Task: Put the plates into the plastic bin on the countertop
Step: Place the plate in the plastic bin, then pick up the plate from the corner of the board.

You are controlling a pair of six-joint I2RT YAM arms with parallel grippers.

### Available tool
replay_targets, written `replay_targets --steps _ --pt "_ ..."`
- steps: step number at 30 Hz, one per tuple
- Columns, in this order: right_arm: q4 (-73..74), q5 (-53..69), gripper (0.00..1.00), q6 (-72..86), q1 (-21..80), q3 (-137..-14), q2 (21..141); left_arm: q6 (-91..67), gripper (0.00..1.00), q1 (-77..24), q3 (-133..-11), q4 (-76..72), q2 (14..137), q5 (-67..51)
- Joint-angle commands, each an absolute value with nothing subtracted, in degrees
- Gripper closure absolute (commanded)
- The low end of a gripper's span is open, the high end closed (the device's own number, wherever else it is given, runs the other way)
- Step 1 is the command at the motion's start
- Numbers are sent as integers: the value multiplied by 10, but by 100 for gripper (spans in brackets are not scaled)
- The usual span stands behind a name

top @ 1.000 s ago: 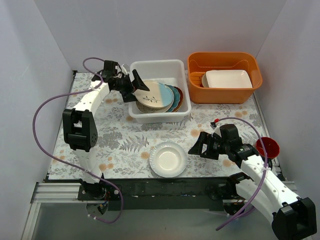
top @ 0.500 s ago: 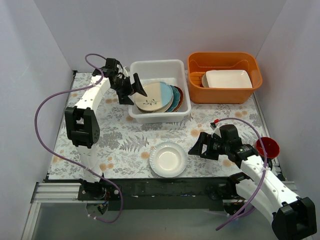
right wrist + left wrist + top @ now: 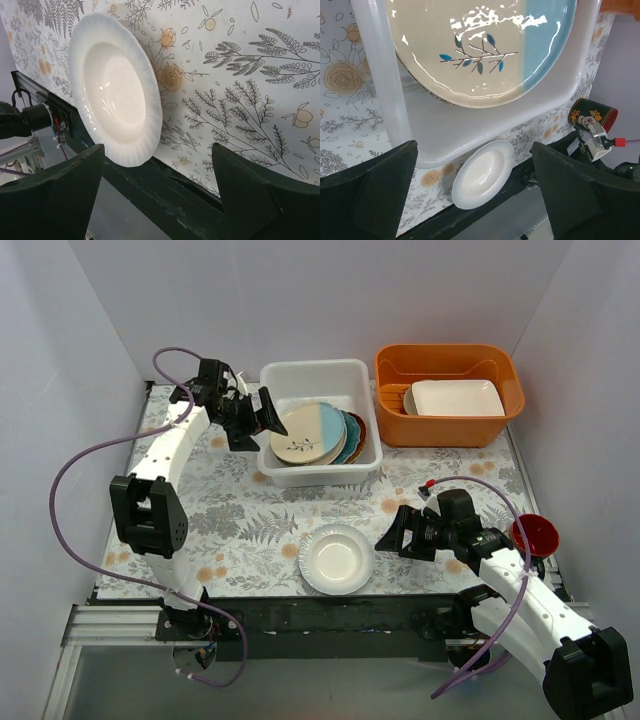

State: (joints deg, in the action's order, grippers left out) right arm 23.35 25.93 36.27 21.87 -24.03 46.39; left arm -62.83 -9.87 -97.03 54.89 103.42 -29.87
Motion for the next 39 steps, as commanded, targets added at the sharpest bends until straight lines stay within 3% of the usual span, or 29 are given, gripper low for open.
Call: replay_targets --steps 1,9,19,39 --pt "207 273 6 364 221 -230 466 -618 2 -97 -941 524 979 -321" --pt "176 290 7 373 221 -214 479 -602 2 -110 -847 508 902 -367" --pt "149 299 8 370 221 -210 510 -663 4 -176 -622 398 790 -388" --pt "144 301 8 366 221 -210 519 -822 37 -260 -362 196 705 -346"
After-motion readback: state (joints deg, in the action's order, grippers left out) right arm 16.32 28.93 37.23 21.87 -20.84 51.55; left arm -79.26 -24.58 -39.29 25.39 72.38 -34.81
